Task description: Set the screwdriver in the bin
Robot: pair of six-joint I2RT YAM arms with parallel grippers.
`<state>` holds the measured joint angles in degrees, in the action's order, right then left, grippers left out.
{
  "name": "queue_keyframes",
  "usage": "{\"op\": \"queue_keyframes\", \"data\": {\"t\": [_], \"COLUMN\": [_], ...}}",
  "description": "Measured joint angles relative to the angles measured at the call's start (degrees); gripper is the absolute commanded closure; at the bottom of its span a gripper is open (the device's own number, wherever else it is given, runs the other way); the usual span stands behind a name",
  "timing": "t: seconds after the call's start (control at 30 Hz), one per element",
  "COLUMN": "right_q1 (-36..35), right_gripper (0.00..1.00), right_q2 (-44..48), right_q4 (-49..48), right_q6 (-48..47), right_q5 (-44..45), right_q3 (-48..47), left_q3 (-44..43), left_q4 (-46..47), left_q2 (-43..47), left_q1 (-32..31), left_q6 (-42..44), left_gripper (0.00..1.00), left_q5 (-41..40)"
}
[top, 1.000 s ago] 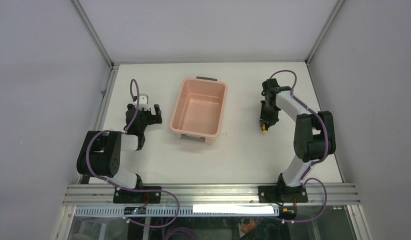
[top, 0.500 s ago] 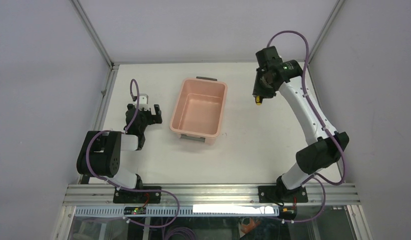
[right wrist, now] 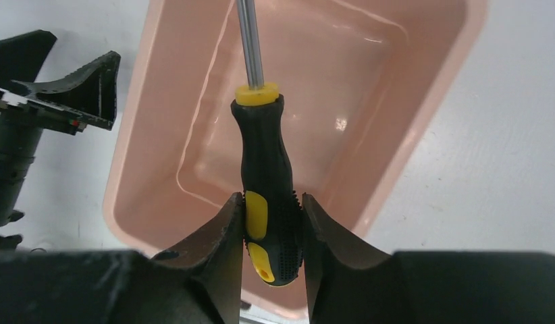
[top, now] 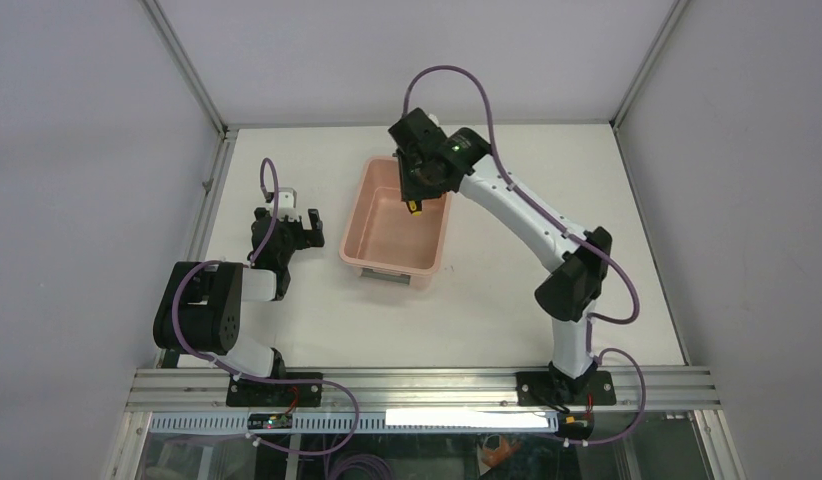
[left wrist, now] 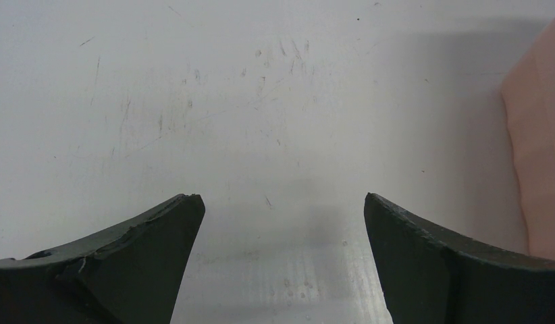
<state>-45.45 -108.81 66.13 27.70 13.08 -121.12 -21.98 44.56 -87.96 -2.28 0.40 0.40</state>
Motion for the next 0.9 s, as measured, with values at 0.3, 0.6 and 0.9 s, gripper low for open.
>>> {"op": "queue_keyframes", "data": {"t": [0.3,0.6,0.9], "right_q1": [-2.9,-4.0,-4.0], "right_gripper": [0.99,0.82,0.55], "right_q2": [-4.6,-7.3,-13.4], "right_q4": [-10.2,-19.4,-20.8], "right_q6": [3.3,5.8,5.6], "right_q5": [0.6,-0.2,-0.2], "right_q3": [15.1,27.6,25.8], "left_q3": [0.0,0.0,0.0], "left_q4": [0.0,0.0,0.0], "left_q2": [0.0,0.0,0.0], "left_q1": [0.0,0.0,0.0], "left_q6": [0.0,0.0,0.0], "left_gripper": [0.01,0.01,0.01], "left_q5": [0.0,0.0,0.0]}}
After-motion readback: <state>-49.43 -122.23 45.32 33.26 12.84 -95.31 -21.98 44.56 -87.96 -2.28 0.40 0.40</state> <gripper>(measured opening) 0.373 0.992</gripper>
